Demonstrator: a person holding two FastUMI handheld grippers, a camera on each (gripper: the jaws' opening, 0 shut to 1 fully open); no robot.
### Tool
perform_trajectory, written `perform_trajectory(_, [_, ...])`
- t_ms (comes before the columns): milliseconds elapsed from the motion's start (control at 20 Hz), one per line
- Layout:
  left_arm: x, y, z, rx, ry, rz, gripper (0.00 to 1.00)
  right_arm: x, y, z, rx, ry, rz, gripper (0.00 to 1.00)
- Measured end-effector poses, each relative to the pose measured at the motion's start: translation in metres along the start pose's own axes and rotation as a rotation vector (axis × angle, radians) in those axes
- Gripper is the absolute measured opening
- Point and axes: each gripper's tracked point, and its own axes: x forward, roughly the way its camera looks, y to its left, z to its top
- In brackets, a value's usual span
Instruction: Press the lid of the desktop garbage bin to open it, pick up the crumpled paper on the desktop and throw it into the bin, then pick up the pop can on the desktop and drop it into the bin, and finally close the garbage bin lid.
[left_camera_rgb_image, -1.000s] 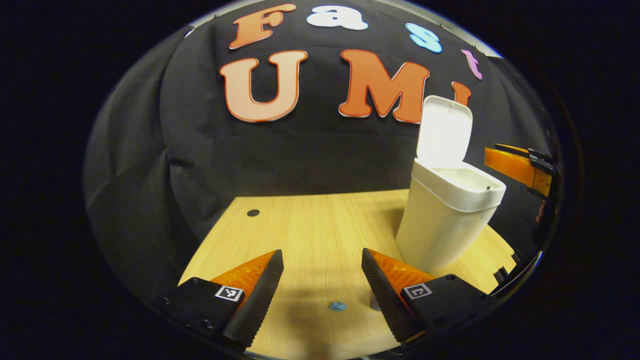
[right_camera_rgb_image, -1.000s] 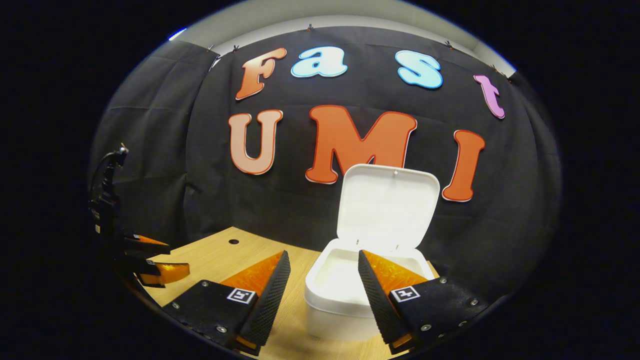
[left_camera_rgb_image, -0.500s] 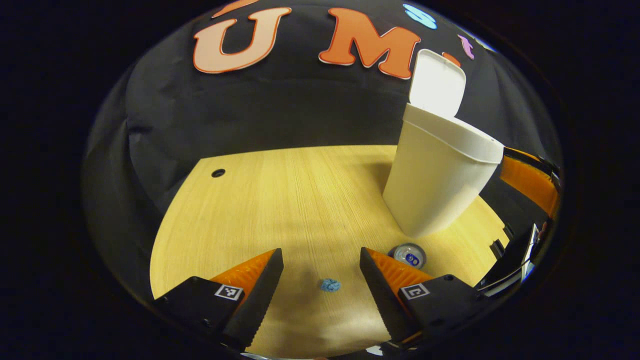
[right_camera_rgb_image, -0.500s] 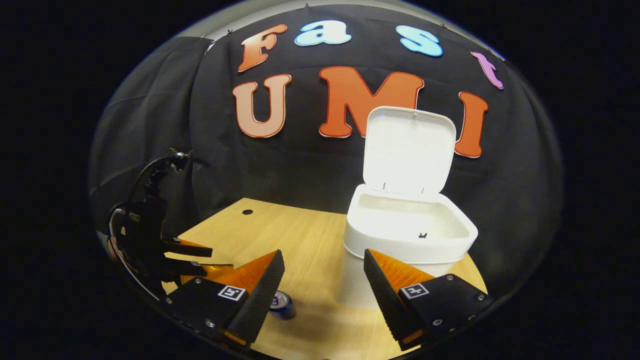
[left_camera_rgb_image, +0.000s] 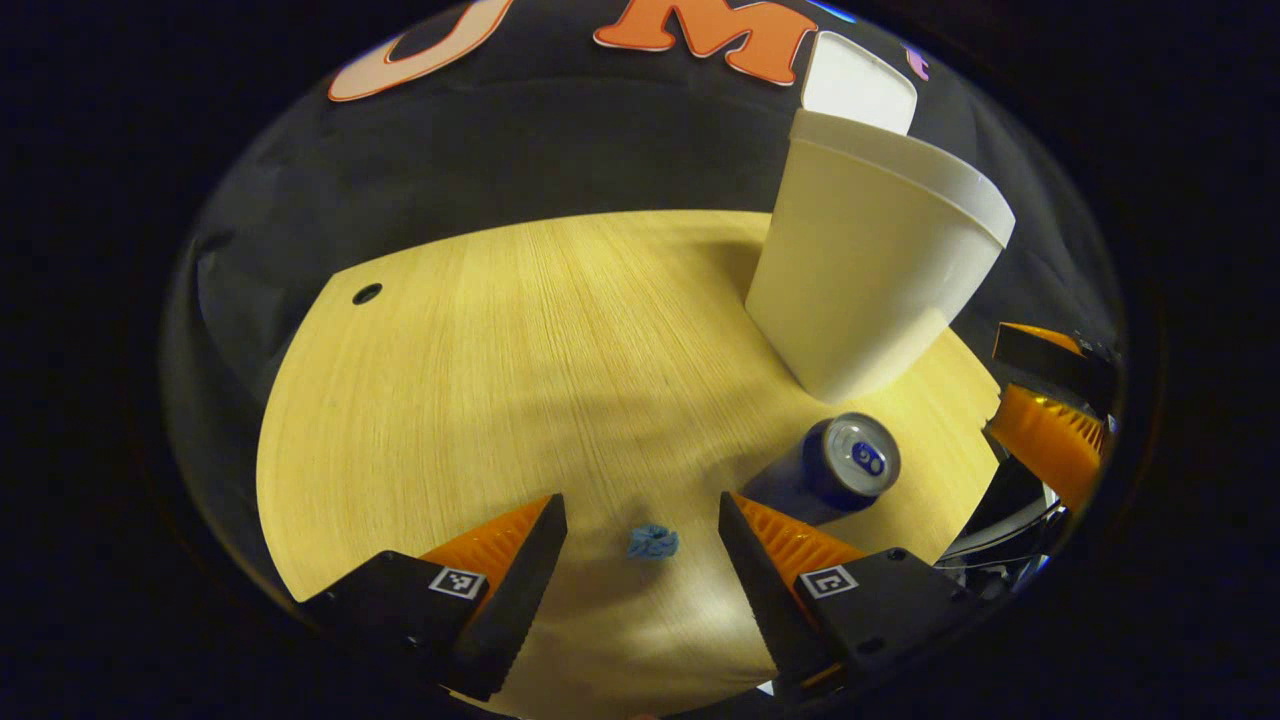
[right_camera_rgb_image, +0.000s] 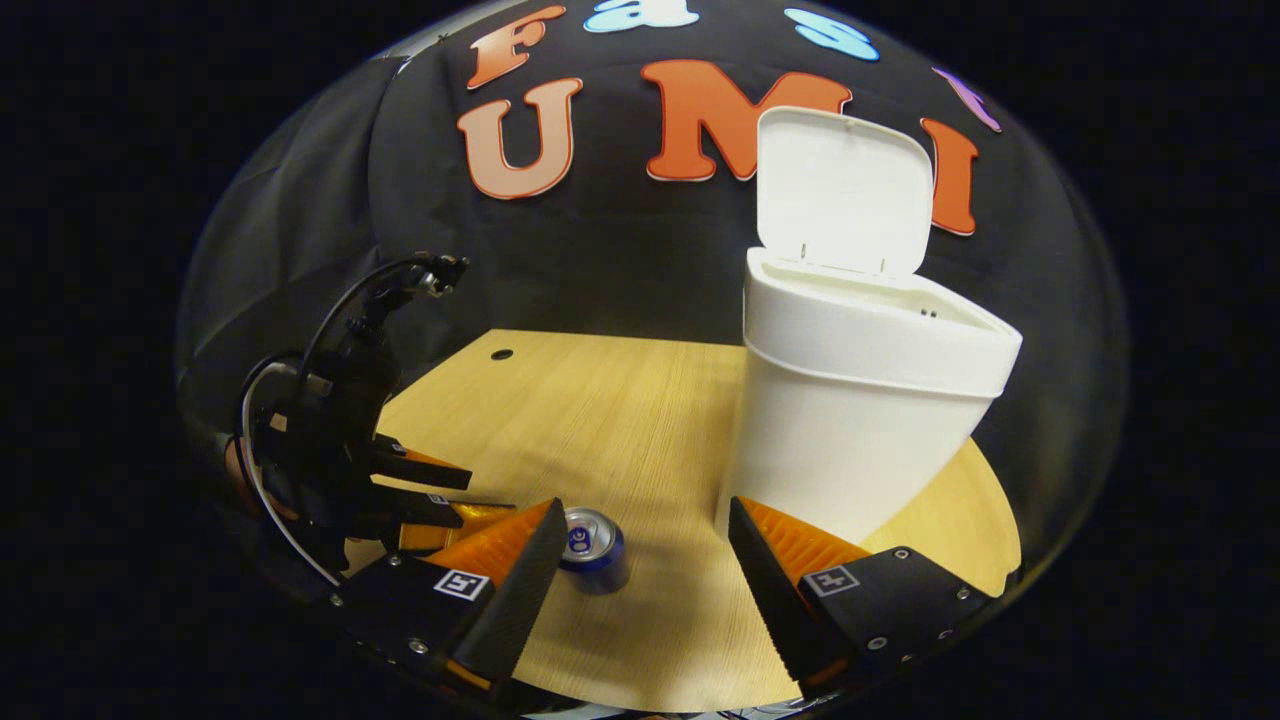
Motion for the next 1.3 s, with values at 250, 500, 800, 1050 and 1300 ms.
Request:
perform_trajectory(250, [0.005, 0.009, -0.004, 0.062, 0.083, -0.026, 0.99, 0.018, 0.018, -0.026, 0.007, 0.077, 0.031, 0.98])
perform_trajectory(500, [0.025, 0.004, -0.023, 0.103, 0.129, -0.030, 0.98, 0.033, 0.025, -0.048, 0.024, 0.128, 0.045, 0.98])
perform_trajectory(800, [0.022, 0.006, -0.014, 0.234, 0.093, -0.049, 0.78, 0.060, 0.038, -0.074, 0.071, 0.184, 0.069, 0.98])
perform_trajectory(1050, [0.020, 0.007, -0.008, 0.198, 0.090, -0.045, 0.30, 0.077, 0.046, -0.083, 0.050, 0.216, 0.082, 0.99])
perform_trajectory(1300, [0.007, 0.018, -0.003, 0.152, 0.057, -0.040, 0.18, 0.092, 0.053, -0.093, 0.053, 0.235, 0.094, 0.98])
